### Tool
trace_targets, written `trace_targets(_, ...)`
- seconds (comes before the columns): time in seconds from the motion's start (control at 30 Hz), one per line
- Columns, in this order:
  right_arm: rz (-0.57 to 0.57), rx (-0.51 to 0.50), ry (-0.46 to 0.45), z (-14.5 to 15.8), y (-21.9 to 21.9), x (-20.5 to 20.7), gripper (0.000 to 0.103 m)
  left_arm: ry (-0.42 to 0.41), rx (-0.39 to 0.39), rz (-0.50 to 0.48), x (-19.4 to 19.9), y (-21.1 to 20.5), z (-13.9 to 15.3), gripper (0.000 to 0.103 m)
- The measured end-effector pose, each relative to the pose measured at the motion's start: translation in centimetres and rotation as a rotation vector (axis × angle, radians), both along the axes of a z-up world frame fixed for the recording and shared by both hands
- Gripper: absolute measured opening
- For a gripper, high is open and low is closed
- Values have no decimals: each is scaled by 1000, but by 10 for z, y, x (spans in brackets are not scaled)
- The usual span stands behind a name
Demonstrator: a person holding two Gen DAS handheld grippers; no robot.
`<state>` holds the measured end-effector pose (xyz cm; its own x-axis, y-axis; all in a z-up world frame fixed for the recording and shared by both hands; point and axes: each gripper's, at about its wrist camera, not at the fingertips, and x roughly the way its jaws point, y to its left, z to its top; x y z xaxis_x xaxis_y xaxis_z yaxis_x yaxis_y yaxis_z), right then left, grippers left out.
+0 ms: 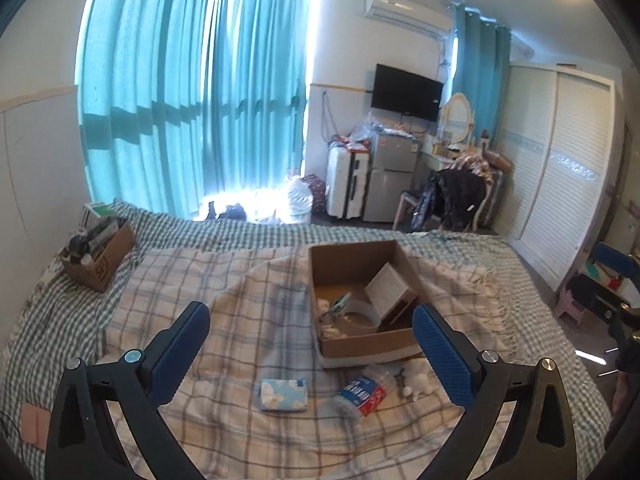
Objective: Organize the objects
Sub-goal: 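Move both tools back to the clear jar and white figurine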
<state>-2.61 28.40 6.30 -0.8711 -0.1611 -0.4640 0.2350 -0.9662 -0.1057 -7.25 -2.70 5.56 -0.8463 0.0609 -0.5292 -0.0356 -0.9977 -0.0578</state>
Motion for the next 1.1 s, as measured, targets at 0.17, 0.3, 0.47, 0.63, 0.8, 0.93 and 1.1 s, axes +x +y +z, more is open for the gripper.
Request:
trace_targets(0.17,-22,-23,-53,-44,11,-17,103,-26,-54,13,-7,10,-39,103)
trace_targets(0.3,-43,-48,-111,-82,19,-36,103,-73,-57,13,-20,20,-75,103)
trace_targets(0.47,-79,-54,-183,-127,23,-65,103,-142,-29,9,-37,34,-124,103)
trace_targets(0.63,-133,-44,-250,-180,22,-89,103,-205,-56,-2,-47,49,-168,103)
trace_targets(0.8,-149,-49,-353,-228,24,-104,96,-316,-58,-71,-62,64,-210,103)
trace_targets(0.93,-161,-70,-377,-237,29,-109,96,-360,-72,-103,-75,72,-226,103)
trace_targets(1.1,-156,-70,-419,-248,24,-117,93,-378,-64,-180,-89,82,-240,103)
